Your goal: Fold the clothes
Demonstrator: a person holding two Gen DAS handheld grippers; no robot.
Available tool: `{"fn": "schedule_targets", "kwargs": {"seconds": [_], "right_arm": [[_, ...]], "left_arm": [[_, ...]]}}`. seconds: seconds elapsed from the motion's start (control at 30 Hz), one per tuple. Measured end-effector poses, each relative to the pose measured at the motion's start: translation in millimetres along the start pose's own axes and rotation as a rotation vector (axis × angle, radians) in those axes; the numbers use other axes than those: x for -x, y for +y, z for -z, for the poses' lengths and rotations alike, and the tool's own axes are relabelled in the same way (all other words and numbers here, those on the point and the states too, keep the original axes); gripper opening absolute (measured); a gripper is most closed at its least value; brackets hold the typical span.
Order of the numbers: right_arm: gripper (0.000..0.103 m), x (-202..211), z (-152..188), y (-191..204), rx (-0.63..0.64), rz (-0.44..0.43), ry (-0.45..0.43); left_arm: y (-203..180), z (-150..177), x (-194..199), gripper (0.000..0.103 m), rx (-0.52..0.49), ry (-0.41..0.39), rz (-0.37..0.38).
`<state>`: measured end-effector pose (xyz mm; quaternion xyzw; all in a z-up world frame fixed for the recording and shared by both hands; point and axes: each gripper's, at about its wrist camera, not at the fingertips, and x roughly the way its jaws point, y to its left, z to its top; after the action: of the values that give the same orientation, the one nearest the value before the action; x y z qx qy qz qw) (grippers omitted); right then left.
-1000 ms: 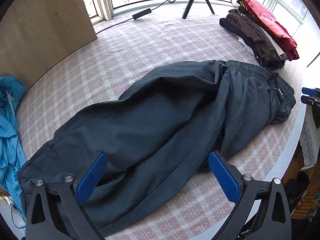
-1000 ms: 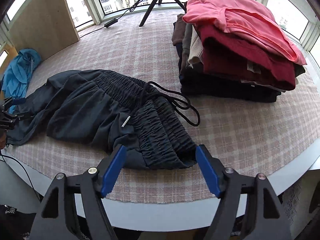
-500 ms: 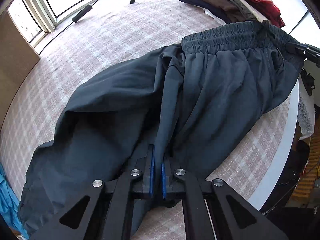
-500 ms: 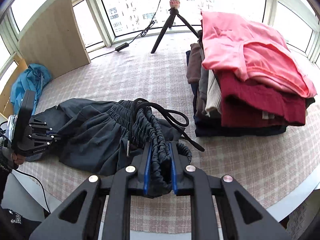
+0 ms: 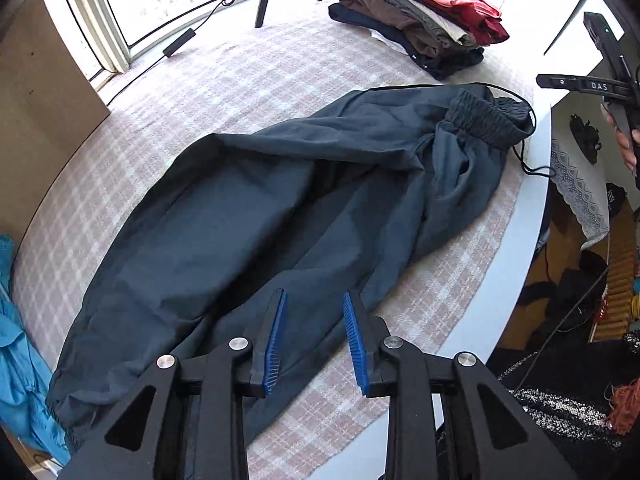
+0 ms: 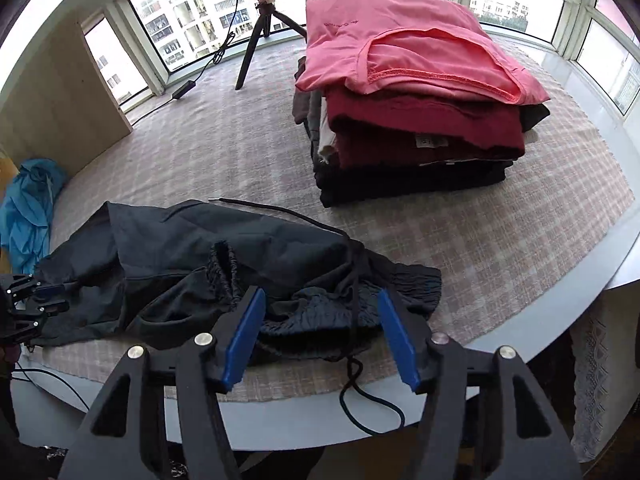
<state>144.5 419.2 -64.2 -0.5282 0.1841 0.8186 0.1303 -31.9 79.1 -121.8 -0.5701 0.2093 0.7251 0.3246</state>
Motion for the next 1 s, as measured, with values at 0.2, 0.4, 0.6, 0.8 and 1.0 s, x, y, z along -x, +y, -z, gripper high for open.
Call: {"fn": "schedule_targets", "kwargs": {"seconds": [0.2,0.4,0.6,0.8,1.0], "right_arm": [[0.06,-60,8,65,0.134,0.053,0.026],[0.06,-99,1,79,0.236,0.019,0.06],[0.01,-67,43,65,0.241,-0.067,0.11],[0.028,-13,120,5,0.13,-0.04,0.252],[0.049,20,131,-35,-0.015,0.058,0.155]], "left_arm": [[24,-1,-14,0.029,0.073,0.01,0.054],[-23,-34,-35,0.043,-0.014,0.013,0.158],[-43,-58,-44,0.043,-0.121,0.011,0.061],[-27,-60,-47,0.045,-0.11,0.022,0.054],[-13,-45,-47,0.046,-0.091,0.039,0.067]]}}
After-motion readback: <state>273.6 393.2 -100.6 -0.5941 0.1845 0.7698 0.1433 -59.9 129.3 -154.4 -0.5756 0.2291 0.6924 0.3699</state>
